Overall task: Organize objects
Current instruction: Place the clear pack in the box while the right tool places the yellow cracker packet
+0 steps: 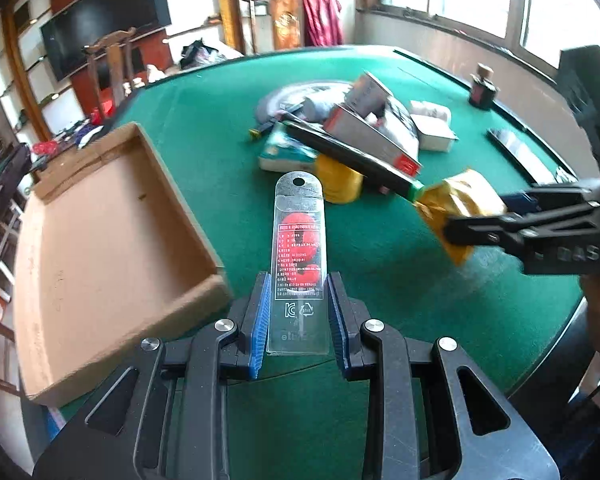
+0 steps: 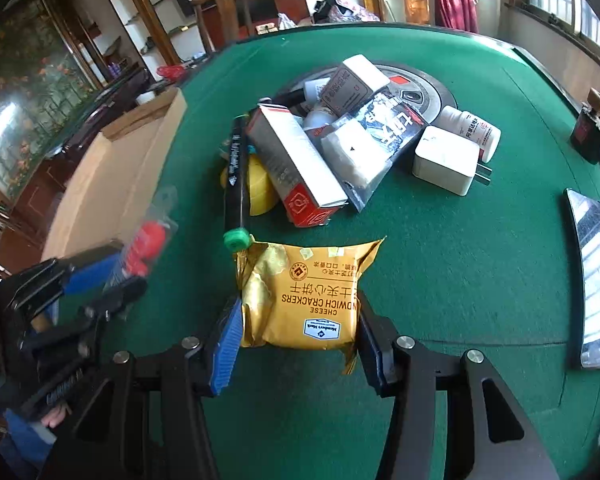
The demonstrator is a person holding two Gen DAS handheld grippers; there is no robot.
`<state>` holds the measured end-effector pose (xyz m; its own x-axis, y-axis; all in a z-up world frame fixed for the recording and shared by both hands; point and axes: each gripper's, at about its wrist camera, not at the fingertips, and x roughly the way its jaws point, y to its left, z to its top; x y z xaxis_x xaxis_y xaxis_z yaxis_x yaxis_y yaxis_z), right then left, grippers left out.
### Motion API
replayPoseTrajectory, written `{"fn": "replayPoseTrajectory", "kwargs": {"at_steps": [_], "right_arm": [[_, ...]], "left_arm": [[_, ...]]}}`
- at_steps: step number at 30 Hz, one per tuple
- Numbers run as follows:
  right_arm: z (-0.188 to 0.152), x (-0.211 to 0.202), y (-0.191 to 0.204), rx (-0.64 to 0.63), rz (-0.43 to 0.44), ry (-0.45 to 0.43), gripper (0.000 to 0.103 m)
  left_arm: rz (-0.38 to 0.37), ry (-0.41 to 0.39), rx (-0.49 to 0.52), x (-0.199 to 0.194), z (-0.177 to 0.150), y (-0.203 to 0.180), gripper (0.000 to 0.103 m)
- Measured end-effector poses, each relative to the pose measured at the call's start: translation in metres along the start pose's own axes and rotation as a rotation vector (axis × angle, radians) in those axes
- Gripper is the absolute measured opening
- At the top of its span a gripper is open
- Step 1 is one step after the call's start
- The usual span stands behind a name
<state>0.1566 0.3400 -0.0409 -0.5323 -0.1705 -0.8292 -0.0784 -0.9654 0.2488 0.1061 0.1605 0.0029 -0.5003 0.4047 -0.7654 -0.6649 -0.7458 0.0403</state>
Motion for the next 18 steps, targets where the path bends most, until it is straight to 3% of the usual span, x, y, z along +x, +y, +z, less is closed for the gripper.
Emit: {"fn": "replayPoseTrajectory", "kwargs": {"at_steps": [9, 18], "right_arm": [[0.019, -0.023, 0.041, -0.088, 0.058, -0.051, 0.052], [0.077, 0.006, 0.104, -0.173, 0.100, -0.014, 0.052]], "left_arm": [[0.036, -0.066, -0.107, -0.026, 0.003, 0.050, 0.027], [0.144, -0.099, -0.235, -0.034, 0.025, 0.119, 0.027]]}}
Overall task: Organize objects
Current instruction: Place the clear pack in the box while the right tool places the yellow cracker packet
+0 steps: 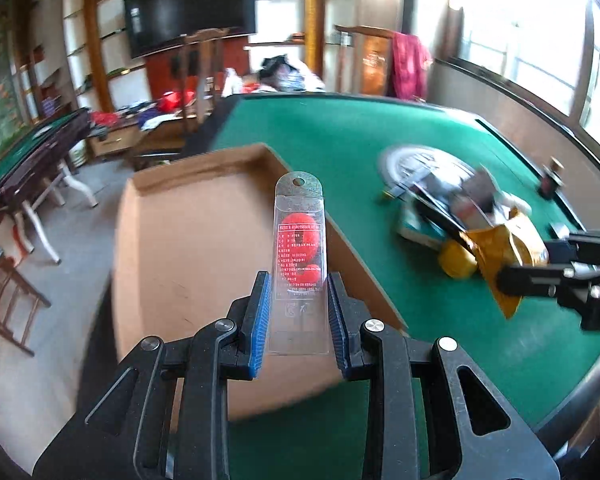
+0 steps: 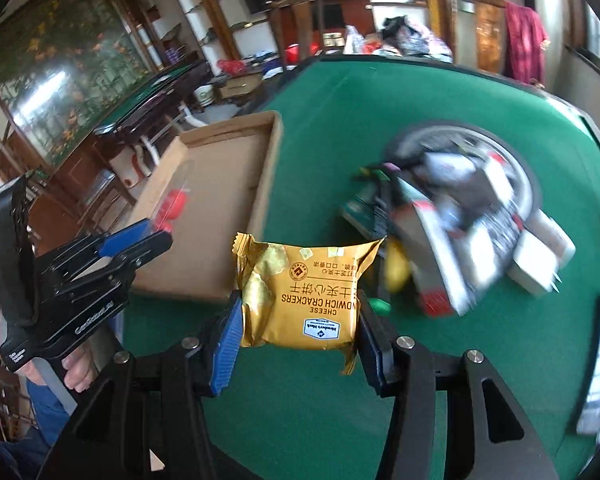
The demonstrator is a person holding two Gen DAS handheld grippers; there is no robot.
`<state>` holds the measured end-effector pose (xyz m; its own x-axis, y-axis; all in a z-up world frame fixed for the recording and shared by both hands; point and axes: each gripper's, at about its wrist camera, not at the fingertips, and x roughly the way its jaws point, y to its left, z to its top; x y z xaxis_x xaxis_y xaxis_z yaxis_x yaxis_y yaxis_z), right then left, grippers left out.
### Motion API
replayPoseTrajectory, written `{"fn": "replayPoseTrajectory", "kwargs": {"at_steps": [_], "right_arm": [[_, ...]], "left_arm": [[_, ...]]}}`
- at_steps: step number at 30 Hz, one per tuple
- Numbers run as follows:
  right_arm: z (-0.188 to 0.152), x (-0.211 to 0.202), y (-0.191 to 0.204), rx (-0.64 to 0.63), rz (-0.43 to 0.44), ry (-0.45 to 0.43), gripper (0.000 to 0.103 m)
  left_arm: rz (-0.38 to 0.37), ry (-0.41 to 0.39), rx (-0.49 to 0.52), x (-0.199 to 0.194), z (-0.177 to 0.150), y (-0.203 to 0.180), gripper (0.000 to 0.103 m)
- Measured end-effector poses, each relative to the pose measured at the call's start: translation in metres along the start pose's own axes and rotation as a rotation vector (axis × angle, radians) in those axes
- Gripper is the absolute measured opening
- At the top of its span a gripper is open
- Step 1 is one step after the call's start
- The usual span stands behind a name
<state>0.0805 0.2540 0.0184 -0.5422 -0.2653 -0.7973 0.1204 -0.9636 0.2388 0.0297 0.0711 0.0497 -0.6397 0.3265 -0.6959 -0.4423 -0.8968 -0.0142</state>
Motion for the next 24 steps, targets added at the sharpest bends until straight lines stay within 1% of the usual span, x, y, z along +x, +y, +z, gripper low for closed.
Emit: {"fn": "replayPoseTrajectory", "kwargs": {"at_steps": [2, 5, 7, 10, 11, 12, 14, 15, 17, 20, 22, 24], "right_arm": [[0.018, 0.013, 0.011, -0.010, 0.019, 0.008, 0.052], [0.047, 0.036, 0.024, -0.005, 0.032, 0.012, 0.052], [0.067, 0.052, 0.030, 0.007, 0.048, 0.018, 0.052], [0.099, 0.080, 0.043, 0.020, 0.039, 0.022, 0.052], [0.109, 0.090, 0.046, 0.030, 0.031, 0.024, 0.052], [0.118, 0.101, 0.048, 0.045, 0.021, 0.033, 0.052], [0.131, 0.120, 0.050, 0.074, 0.040, 0.059, 0.052], [0.137, 0.127, 0.050, 0.085, 0.044, 0.067, 0.052], [0.148, 0.145, 0.053, 0.098, 0.052, 0.089, 0.052], [0.165, 0.173, 0.059, 0.127, 0.067, 0.118, 0.052], [0.172, 0.188, 0.061, 0.144, 0.080, 0.130, 0.052], [0.177, 0.201, 0.061, 0.170, 0.081, 0.139, 0.052]], "left_arm": [[0.037, -0.004, -0.037, 0.007, 0.018, 0.018, 0.027], [0.049, 0.013, -0.088, 0.026, 0.043, 0.042, 0.027], [0.062, 0.045, -0.113, 0.047, 0.063, 0.055, 0.027], [0.065, 0.091, -0.165, 0.084, 0.087, 0.077, 0.027], [0.083, 0.113, -0.195, 0.097, 0.091, 0.088, 0.027], [0.107, 0.132, -0.209, 0.105, 0.092, 0.095, 0.027], [0.133, 0.168, -0.245, 0.117, 0.086, 0.109, 0.027], [0.148, 0.180, -0.240, 0.119, 0.081, 0.116, 0.027], [0.180, 0.178, -0.237, 0.121, 0.077, 0.121, 0.027], [0.147, 0.187, -0.264, 0.127, 0.069, 0.128, 0.027], [0.176, 0.192, -0.251, 0.130, 0.067, 0.127, 0.027], [0.196, 0.200, -0.269, 0.134, 0.066, 0.132, 0.027]]}}
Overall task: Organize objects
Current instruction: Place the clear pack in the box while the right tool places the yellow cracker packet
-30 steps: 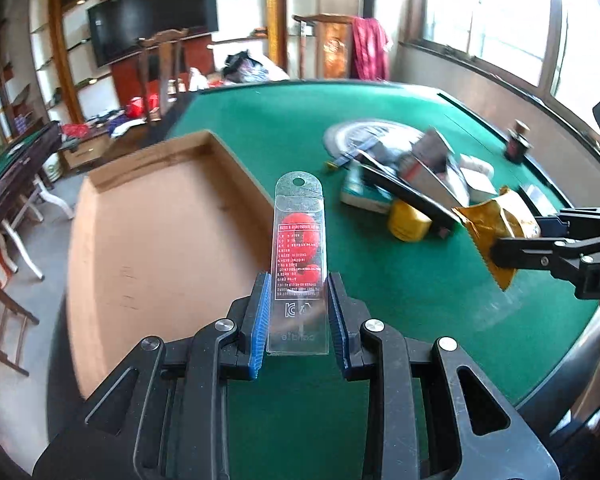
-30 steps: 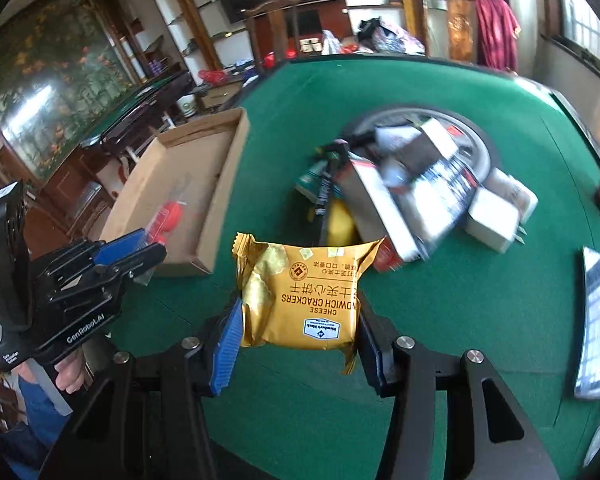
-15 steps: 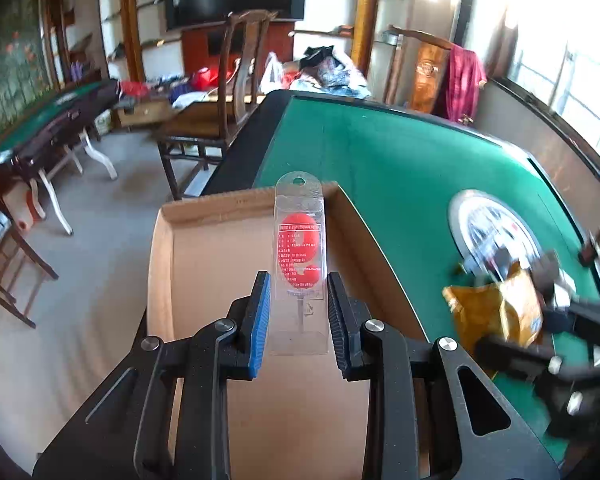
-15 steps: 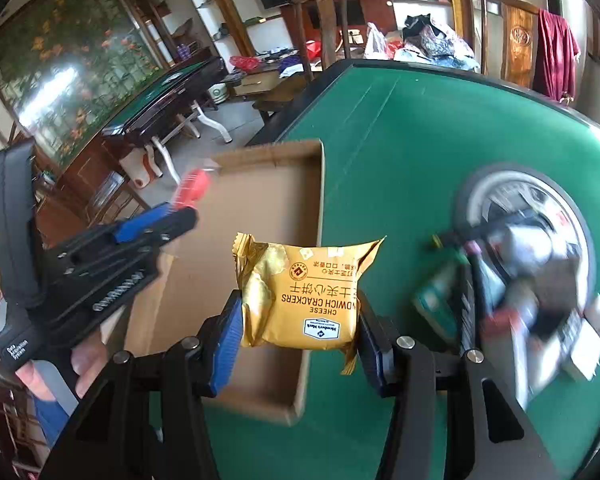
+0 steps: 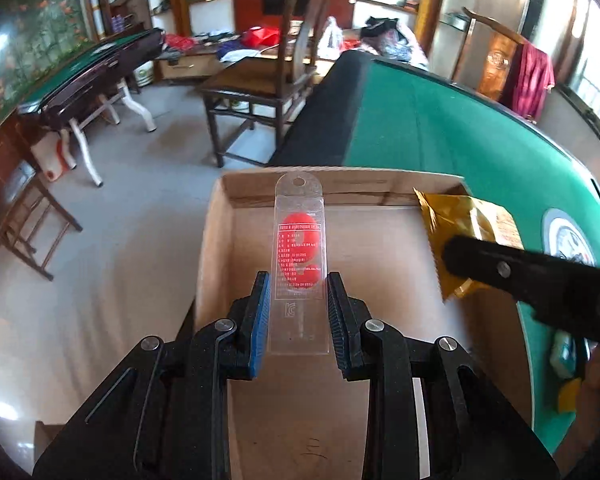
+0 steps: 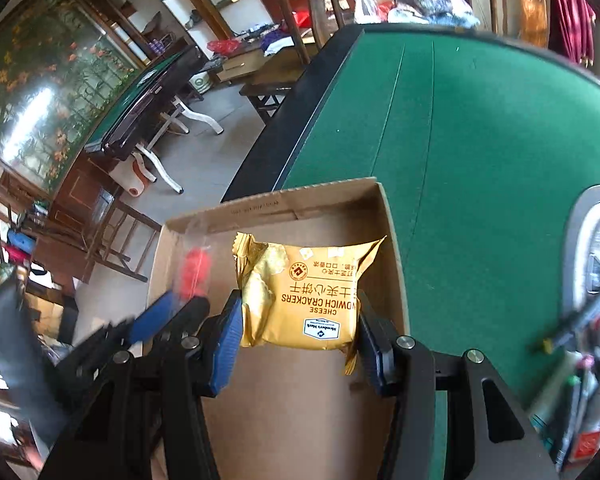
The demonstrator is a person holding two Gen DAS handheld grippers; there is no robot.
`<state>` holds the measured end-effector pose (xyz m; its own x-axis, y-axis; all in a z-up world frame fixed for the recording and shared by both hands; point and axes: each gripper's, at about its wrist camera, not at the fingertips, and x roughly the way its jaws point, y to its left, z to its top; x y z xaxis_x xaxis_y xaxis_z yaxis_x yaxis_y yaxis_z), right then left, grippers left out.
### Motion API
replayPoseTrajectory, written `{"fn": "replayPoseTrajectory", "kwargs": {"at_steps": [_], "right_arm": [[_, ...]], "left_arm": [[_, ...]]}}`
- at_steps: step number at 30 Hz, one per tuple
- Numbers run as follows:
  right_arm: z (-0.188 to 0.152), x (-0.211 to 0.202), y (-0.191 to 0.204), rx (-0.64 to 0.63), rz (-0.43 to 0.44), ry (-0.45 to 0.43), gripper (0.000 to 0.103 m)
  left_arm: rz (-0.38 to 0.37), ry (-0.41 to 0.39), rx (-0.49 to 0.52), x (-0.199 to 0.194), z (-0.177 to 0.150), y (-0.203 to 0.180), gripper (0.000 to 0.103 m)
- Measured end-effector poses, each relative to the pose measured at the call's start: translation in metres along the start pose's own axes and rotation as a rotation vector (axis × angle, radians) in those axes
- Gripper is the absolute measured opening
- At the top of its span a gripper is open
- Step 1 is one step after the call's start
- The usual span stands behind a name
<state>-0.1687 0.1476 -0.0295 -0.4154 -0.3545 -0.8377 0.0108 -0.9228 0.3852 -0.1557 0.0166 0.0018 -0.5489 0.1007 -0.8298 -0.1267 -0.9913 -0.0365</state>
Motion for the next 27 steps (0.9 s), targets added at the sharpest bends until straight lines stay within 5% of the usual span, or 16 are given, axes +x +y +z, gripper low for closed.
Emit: {"fn": "replayPoseTrajectory", "kwargs": {"at_steps": [27], "right_arm": [[0.004, 0.024, 0.000, 0.032, -0.046, 0.016, 0.057]], "left_arm": [[-0.018, 0.038, -0.002, 0.018, 0.005, -0.001, 0.028]]}}
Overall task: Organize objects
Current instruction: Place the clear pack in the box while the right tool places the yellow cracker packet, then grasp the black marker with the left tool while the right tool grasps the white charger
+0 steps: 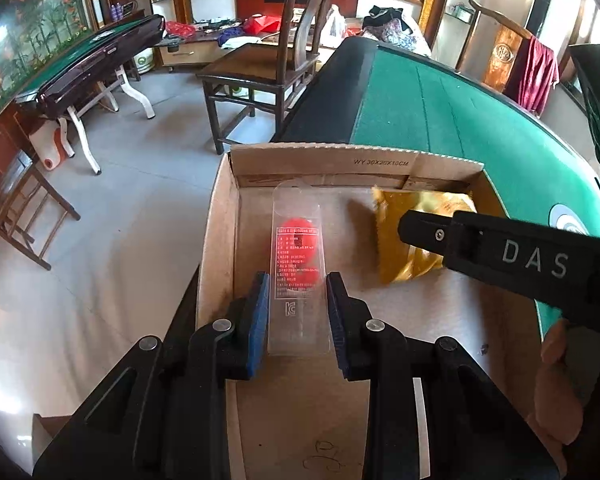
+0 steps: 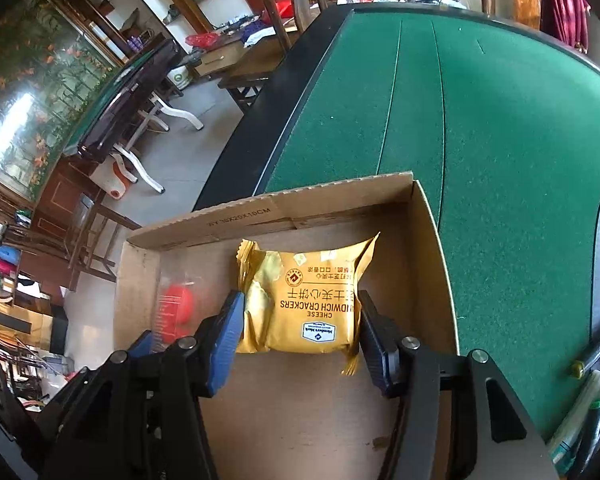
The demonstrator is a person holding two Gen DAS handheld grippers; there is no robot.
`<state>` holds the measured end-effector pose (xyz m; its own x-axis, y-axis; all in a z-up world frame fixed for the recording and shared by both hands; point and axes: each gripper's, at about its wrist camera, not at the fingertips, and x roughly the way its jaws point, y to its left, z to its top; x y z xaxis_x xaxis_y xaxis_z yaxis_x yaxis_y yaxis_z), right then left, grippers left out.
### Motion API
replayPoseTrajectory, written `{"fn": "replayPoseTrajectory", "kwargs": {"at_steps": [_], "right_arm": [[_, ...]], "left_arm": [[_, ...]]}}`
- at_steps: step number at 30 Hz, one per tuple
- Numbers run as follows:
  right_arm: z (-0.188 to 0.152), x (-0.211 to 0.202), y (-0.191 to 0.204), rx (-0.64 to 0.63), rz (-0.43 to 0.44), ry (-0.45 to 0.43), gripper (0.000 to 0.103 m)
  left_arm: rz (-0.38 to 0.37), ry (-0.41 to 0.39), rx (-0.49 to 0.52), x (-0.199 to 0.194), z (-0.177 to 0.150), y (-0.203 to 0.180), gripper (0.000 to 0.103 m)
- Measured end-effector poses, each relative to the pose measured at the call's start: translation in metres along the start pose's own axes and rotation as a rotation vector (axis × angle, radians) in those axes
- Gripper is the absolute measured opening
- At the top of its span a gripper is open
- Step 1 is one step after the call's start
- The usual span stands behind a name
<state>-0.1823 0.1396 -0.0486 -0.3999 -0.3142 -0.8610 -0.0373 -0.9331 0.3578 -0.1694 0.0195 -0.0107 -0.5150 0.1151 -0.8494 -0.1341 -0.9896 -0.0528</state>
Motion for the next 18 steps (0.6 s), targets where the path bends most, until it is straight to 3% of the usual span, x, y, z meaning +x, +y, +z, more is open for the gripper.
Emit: {"fn": "replayPoseTrajectory", "kwargs": {"at_steps": [10, 14, 18], "right_arm": [[-0.011, -0.045, -0.011, -0.009, 0.055, -0.065, 0.057], [-0.038, -0.079, -0.019, -0.046, 0.085, -0.104, 0.057], [-0.085, -0.125, -0.048, -0.091, 0.123, -0.153, 0.057]], "left_arm": [[-0.061, -0.008, -0.001, -0.006, 0.002, -0.001, 0.030], [-0.048, -0.013, 0.003, -0.006, 0.003, -0.003, 0.030], [-0.094, -0.049, 0.003, -0.018, 0.002, -0.005, 0.030]]}}
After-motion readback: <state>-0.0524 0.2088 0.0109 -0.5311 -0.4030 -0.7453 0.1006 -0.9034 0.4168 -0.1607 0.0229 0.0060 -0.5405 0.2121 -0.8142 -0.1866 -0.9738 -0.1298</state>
